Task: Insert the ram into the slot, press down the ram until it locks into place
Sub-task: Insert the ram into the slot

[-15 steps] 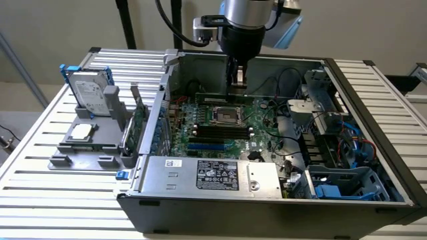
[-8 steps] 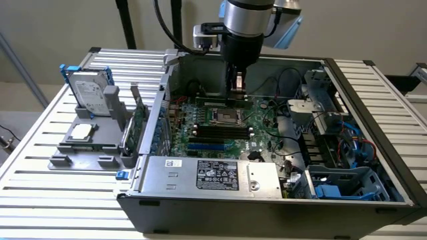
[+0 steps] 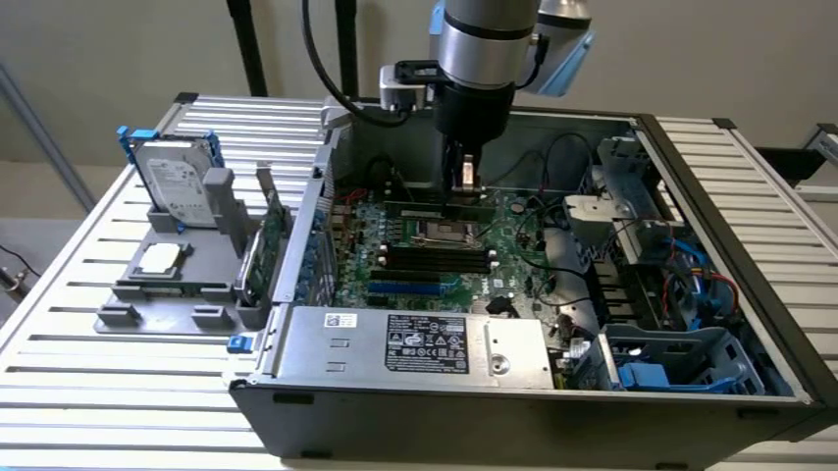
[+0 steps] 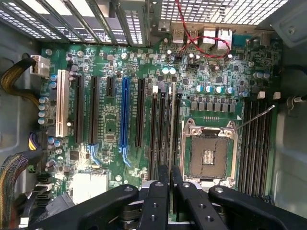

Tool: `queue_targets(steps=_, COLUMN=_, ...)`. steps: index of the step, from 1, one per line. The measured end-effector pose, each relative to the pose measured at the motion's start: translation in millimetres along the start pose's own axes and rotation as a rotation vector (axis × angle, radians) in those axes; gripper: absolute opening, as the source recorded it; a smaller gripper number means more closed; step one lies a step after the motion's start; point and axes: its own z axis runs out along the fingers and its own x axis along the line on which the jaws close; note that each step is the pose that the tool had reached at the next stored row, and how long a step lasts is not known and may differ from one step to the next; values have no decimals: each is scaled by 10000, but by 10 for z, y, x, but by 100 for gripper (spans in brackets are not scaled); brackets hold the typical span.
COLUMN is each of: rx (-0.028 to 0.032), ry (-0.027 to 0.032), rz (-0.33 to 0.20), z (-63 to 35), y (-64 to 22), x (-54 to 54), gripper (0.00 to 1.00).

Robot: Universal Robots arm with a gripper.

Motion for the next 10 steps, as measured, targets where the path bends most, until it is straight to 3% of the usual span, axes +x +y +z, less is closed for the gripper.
queue_targets(steps=10, rx=1, ry=-2, rz=32, z=132, y=-27, x=37, gripper=13)
